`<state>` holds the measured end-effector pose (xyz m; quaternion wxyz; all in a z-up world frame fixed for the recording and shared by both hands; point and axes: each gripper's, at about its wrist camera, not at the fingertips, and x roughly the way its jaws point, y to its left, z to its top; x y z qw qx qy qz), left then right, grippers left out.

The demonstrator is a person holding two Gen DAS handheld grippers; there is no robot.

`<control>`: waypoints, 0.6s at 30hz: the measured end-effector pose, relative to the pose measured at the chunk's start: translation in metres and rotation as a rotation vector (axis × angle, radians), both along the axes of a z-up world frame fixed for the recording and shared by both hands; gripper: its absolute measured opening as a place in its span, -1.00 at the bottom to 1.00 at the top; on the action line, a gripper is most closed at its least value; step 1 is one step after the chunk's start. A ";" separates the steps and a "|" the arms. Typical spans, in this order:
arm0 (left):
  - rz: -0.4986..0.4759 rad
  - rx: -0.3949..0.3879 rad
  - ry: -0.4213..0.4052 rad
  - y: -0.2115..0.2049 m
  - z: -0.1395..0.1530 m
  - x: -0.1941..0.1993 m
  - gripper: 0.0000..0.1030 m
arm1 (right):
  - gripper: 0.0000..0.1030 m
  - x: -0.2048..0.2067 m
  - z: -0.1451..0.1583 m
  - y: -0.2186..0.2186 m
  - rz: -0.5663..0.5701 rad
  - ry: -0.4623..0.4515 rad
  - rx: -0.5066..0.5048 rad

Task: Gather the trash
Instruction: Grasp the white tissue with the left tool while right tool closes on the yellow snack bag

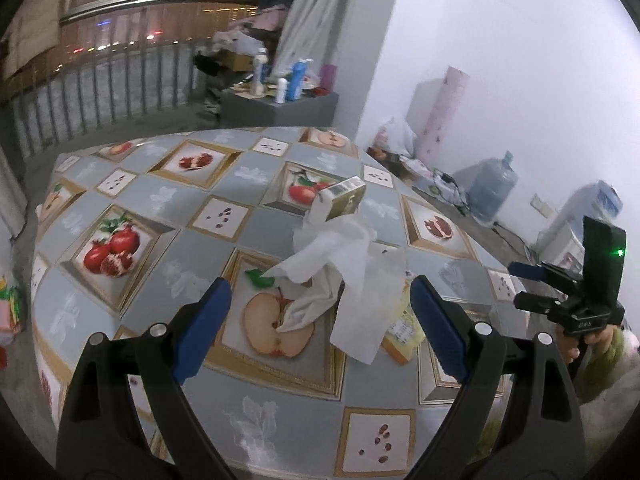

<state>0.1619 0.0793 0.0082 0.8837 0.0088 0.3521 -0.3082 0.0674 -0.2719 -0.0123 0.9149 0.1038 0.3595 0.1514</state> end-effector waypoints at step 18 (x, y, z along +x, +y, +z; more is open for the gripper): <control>-0.116 0.057 0.023 -0.036 -0.017 0.048 0.54 | 0.03 0.051 -0.032 0.033 0.072 0.136 0.027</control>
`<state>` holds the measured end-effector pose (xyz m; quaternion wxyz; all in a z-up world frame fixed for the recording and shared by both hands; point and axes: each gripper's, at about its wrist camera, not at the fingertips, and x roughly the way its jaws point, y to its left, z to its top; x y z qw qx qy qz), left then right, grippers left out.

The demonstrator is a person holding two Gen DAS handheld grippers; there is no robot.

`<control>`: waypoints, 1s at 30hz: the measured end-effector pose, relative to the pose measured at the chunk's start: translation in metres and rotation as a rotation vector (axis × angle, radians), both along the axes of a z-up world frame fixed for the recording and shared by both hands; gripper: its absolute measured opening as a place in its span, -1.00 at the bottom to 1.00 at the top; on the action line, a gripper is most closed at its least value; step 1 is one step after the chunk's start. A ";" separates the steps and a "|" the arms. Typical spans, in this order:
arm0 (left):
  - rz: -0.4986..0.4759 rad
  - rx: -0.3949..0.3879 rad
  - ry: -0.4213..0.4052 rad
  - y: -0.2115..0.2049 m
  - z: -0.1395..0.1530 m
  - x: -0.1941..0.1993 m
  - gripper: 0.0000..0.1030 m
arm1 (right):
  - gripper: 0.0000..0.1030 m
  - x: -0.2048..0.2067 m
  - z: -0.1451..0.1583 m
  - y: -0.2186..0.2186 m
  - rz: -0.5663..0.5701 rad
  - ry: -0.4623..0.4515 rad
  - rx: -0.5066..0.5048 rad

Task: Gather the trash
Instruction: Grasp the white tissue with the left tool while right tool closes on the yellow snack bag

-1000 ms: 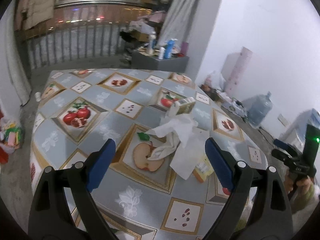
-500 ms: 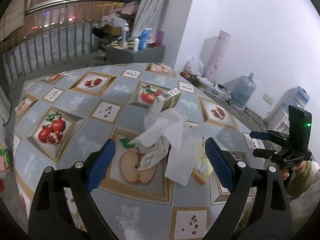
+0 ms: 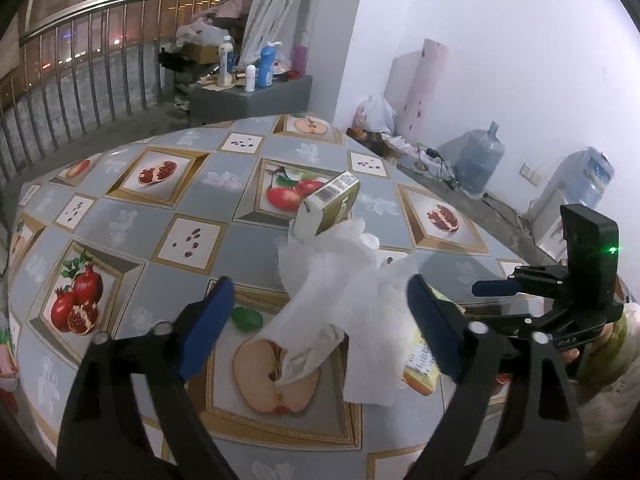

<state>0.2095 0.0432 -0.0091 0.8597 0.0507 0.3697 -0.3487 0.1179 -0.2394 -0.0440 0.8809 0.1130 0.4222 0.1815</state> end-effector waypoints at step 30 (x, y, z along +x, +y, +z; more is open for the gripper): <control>-0.011 0.050 0.090 -0.016 -0.030 0.019 -0.72 | -0.61 0.011 -0.007 0.008 0.028 0.012 -0.082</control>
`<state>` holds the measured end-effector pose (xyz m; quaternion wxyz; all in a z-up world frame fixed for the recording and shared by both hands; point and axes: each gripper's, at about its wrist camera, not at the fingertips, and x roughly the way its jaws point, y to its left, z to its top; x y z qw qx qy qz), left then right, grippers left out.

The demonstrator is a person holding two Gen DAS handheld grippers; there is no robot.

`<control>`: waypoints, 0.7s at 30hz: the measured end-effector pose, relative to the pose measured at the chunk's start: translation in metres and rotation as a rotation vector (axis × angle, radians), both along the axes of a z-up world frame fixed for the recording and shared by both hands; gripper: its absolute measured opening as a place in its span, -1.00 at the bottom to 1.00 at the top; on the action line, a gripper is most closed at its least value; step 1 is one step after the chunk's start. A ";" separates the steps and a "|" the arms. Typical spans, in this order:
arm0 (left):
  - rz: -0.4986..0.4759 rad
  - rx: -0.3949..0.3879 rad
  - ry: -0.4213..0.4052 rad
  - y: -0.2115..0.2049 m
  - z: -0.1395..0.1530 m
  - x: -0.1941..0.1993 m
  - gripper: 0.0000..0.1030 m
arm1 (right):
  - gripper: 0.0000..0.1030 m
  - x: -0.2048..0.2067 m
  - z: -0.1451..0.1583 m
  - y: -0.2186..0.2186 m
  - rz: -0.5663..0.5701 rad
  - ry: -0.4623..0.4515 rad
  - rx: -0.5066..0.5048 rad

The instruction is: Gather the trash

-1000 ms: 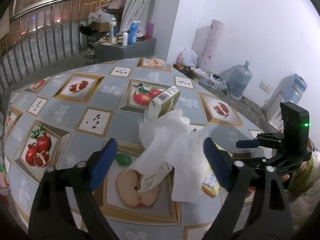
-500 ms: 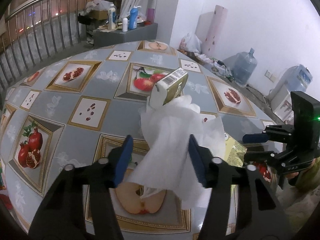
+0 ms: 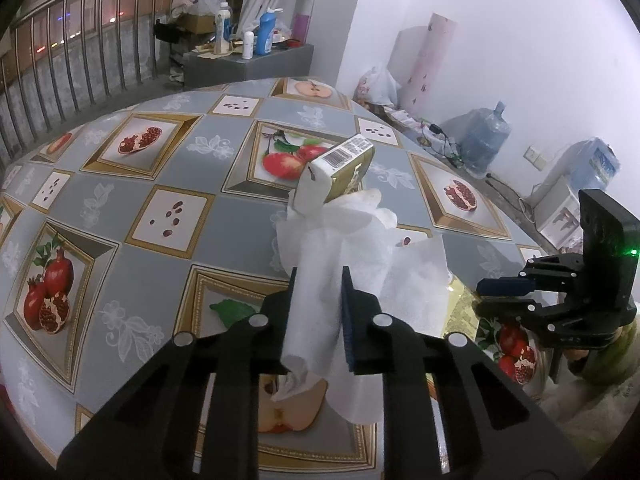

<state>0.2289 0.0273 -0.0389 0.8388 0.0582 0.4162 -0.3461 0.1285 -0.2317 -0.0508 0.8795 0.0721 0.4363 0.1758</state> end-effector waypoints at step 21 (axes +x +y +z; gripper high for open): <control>-0.031 -0.041 0.025 -0.002 -0.002 -0.032 -0.86 | -0.93 -0.020 0.000 -0.006 0.020 0.011 -0.035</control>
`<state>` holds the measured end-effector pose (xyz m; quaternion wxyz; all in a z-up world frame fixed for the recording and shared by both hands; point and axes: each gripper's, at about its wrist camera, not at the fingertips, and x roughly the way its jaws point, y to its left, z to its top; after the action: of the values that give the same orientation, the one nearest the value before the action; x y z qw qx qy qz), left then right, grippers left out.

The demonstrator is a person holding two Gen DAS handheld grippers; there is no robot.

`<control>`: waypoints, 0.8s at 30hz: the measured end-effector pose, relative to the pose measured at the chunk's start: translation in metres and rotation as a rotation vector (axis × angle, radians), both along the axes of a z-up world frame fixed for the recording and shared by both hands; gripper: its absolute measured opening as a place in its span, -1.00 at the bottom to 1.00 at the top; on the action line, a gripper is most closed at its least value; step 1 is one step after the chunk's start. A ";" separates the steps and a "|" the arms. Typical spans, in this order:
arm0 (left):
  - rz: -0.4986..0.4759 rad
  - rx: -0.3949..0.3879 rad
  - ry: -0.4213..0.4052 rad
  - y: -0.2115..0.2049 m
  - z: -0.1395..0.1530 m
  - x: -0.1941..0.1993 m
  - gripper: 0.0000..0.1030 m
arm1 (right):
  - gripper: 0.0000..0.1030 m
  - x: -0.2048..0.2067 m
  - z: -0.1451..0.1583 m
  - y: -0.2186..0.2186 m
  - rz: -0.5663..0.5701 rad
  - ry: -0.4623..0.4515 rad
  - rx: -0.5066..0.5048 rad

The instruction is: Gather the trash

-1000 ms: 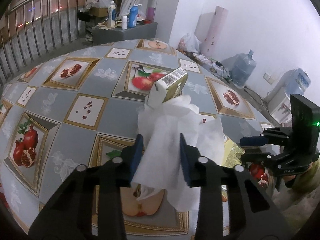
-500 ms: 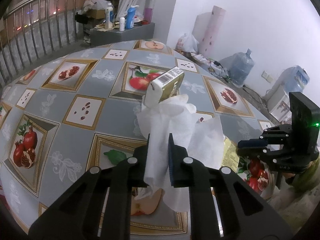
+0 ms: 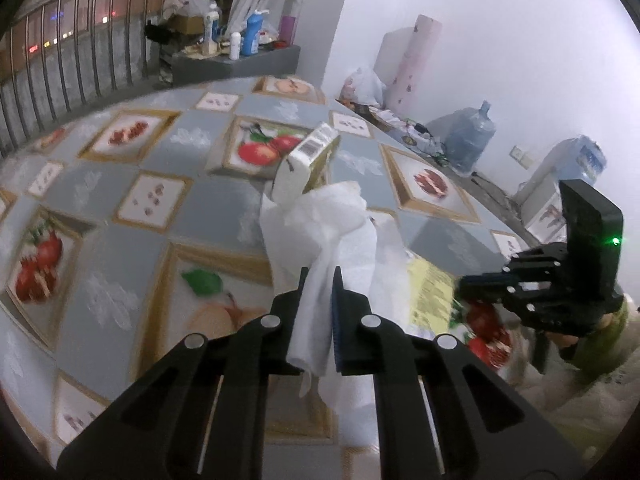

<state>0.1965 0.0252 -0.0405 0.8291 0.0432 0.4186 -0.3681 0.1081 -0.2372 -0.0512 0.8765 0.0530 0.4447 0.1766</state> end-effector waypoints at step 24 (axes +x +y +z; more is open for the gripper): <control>0.078 -0.206 0.231 0.011 -0.022 -0.098 -0.68 | -0.92 -0.054 0.001 -0.052 -0.149 0.039 0.060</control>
<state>0.0984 0.0359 -0.0629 0.7892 -0.1011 0.4725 -0.3790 0.0537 -0.2892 -0.0499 0.8764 0.1155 0.4509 0.1231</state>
